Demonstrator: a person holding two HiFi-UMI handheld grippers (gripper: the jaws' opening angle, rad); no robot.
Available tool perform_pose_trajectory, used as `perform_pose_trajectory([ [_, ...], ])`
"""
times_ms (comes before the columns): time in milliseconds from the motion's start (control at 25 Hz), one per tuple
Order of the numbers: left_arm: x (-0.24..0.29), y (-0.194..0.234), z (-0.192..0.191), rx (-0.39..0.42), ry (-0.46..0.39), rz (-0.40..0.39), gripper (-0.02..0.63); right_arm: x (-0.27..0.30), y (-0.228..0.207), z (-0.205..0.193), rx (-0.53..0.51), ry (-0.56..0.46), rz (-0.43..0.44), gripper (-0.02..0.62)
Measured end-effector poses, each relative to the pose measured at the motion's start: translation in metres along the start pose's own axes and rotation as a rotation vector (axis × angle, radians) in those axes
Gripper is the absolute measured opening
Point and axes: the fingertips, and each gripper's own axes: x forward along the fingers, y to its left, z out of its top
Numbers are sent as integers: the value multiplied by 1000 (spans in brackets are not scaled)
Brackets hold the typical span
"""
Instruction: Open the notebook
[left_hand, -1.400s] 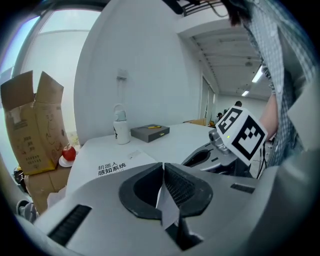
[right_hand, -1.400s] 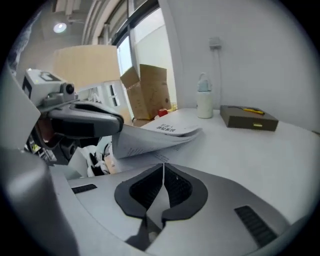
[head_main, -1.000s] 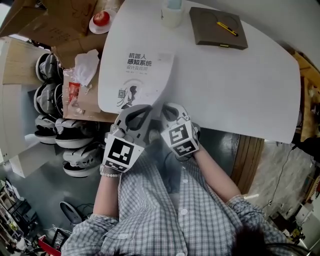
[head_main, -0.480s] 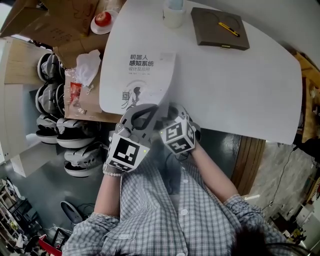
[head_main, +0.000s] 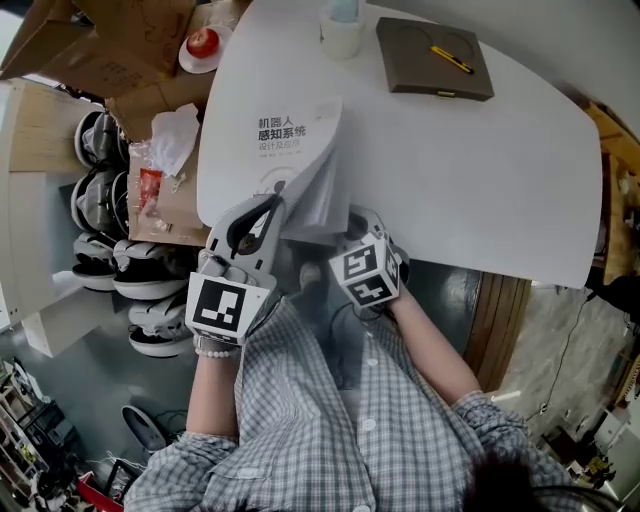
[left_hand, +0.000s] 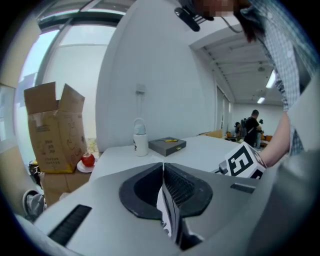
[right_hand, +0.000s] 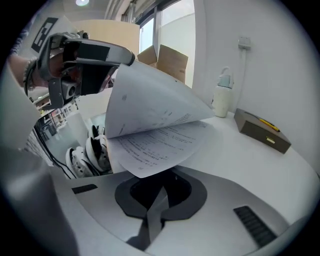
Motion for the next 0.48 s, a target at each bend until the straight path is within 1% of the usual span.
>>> perform_pose_trajectory([
  [200, -24, 44, -6, -80, -22, 139, 18, -1, 0, 1, 1, 0, 0, 21],
  [480, -51, 92, -34, -175, 1, 315, 18, -1, 0, 1, 1, -3, -4, 21],
])
